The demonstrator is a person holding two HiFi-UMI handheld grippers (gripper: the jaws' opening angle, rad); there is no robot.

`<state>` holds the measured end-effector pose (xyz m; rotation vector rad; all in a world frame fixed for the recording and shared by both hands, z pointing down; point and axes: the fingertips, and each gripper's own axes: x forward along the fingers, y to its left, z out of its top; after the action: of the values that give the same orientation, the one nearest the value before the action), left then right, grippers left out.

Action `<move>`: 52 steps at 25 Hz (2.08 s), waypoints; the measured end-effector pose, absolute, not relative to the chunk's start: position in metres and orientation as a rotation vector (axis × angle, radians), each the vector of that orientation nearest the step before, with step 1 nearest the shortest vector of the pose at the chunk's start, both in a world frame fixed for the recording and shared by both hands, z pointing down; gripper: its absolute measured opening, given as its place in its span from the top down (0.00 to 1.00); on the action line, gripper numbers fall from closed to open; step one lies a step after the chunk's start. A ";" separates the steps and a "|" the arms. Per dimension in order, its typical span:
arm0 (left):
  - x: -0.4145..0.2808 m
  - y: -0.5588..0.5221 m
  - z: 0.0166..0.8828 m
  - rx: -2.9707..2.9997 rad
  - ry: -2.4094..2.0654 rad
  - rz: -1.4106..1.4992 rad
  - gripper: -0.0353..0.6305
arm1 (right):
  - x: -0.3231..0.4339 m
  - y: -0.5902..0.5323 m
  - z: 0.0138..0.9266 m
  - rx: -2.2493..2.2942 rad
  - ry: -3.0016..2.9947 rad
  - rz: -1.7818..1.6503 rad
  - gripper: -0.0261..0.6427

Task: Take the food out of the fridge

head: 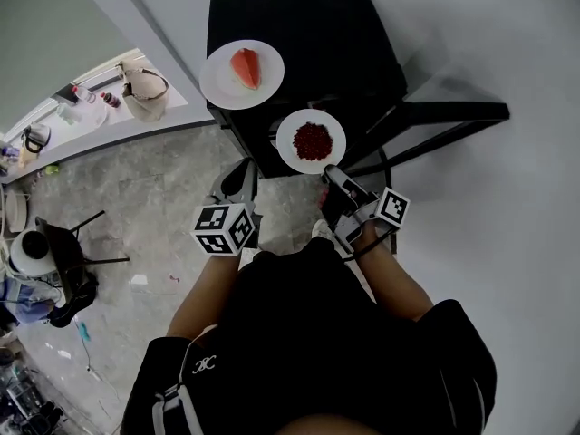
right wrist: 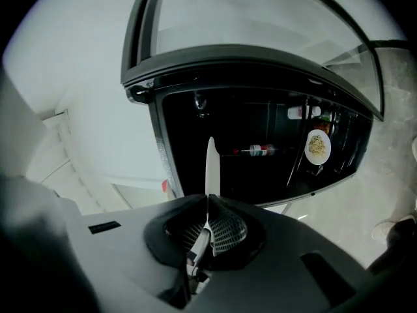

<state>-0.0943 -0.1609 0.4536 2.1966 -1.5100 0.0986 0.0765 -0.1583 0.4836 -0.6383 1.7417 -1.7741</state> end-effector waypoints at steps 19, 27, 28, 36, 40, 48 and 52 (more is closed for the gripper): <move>-0.065 -0.173 0.428 2.308 -1.397 0.025 0.95 | 0.095 -0.143 0.349 -0.628 1.802 -1.553 0.95; -0.076 -0.168 0.424 2.276 -1.396 -0.026 0.95 | 0.095 -0.185 0.347 -0.712 1.778 -1.495 0.95; -0.079 -0.170 0.425 2.273 -1.404 -0.026 0.95 | 0.093 -0.195 0.348 -0.717 1.766 -1.497 0.95; -0.103 -0.189 0.425 2.245 -1.455 -0.020 0.95 | 0.072 -0.273 0.347 -0.790 1.679 -1.539 0.95; -0.102 -0.169 0.426 2.246 -1.470 -0.018 0.95 | 0.073 -0.273 0.347 -0.804 1.643 -1.544 0.95; -0.099 -0.160 0.430 2.241 -1.464 -0.001 0.95 | 0.071 -0.274 0.346 -0.825 1.637 -1.576 0.95; -0.095 -0.164 0.431 2.237 -1.455 0.000 0.95 | 0.073 -0.273 0.344 -0.865 1.699 -1.539 0.94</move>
<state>-0.0951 -0.1643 0.4313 2.2372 -1.4554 0.0004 0.0727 -0.2731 0.3443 -0.8650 1.6994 -1.5392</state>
